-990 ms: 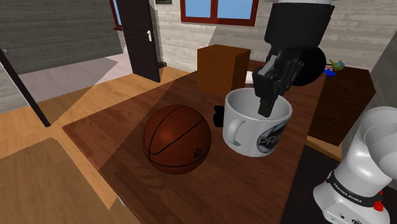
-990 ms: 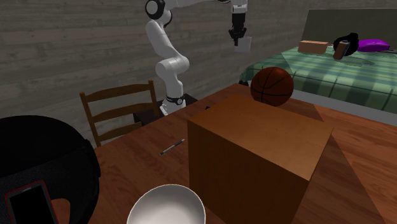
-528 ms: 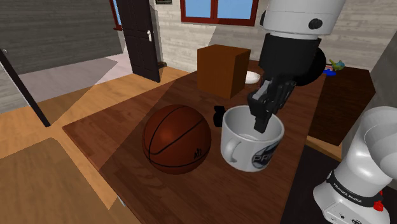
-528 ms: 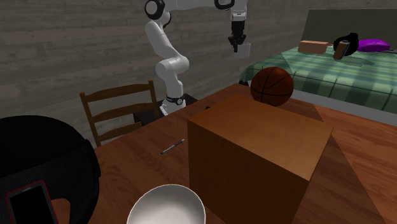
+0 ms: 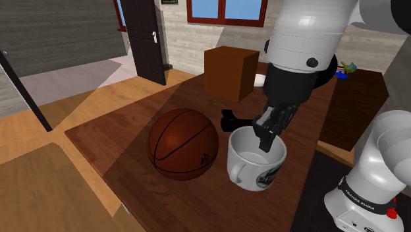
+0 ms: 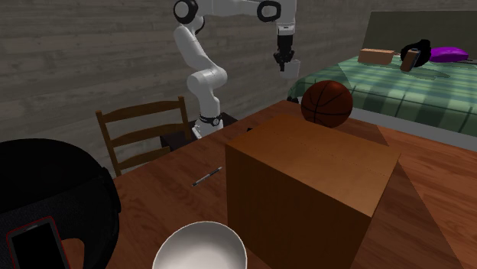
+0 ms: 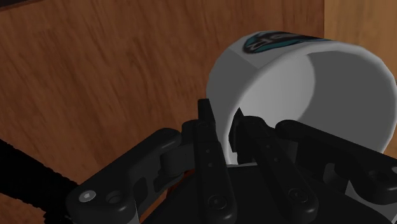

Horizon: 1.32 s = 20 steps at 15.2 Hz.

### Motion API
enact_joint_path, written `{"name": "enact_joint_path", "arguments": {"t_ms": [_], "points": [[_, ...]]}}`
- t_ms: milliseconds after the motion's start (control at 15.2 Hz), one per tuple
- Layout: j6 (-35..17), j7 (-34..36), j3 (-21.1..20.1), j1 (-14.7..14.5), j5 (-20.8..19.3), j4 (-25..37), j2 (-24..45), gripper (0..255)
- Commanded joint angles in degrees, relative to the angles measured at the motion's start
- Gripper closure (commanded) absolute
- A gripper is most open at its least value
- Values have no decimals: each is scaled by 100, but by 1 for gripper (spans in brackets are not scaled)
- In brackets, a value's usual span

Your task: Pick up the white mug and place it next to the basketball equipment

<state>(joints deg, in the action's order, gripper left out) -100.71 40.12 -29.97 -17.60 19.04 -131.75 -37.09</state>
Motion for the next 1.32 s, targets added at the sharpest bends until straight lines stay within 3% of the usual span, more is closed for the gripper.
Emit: {"name": "enact_joint_path", "arguments": {"t_ms": [0, 1254], "points": [[-145, 5, -49, -18, 38, -143, -7, 255], [-1655, -75, -504, -95, 346, -1393, 246, 255]]}}
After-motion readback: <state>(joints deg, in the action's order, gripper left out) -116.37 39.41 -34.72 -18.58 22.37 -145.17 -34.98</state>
